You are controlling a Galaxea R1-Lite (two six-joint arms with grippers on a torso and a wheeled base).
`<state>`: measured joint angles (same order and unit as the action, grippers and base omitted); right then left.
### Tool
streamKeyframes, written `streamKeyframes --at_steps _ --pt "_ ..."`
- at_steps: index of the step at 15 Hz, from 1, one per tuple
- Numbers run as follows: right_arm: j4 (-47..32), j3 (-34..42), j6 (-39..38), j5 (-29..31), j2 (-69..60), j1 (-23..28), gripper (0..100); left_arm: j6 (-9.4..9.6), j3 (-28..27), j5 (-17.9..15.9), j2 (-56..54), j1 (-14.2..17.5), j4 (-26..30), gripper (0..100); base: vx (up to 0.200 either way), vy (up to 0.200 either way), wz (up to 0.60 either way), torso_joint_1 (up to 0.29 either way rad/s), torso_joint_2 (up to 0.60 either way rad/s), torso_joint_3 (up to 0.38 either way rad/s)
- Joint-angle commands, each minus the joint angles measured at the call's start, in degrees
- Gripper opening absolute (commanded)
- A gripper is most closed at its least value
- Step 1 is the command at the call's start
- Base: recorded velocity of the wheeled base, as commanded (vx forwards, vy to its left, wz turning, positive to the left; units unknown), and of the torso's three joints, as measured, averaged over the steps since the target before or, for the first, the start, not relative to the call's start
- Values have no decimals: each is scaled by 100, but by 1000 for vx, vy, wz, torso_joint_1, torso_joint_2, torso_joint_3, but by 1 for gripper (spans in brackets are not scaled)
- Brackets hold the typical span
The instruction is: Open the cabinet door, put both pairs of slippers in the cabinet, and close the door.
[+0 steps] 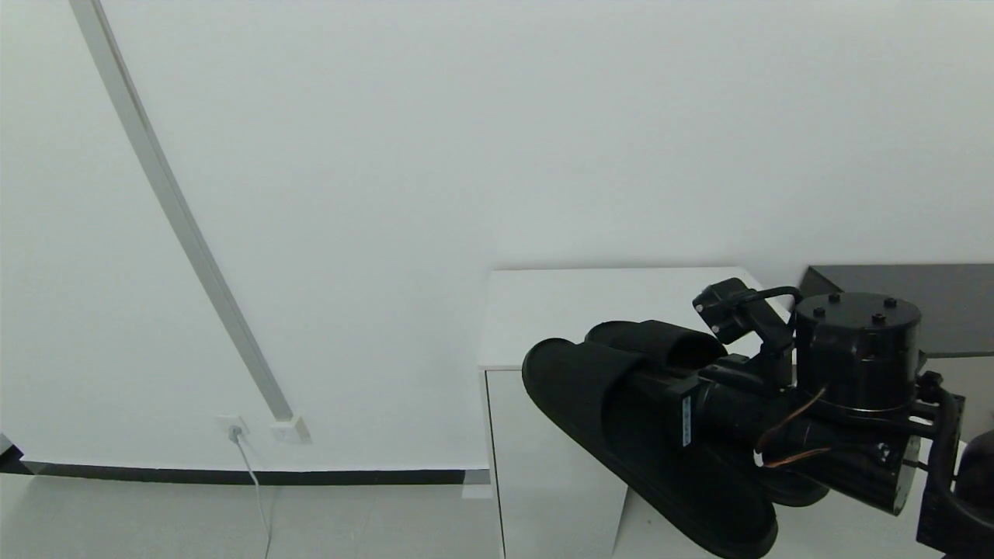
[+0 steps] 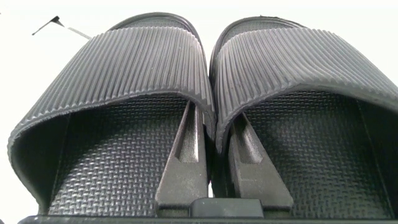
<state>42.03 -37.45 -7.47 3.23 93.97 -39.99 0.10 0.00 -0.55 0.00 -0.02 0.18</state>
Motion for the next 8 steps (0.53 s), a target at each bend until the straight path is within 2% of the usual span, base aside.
streamKeyframes --at_steps 1,8 --pt "-2 1 0 11 -27 -18 0 -1 0 2 9 2 -1 0 0 0 0 0 0 0" --pt "-2 1 -9 11 17 -18 0 -1 0 2 0 2 -1 0 0 0 0 0 0 0"
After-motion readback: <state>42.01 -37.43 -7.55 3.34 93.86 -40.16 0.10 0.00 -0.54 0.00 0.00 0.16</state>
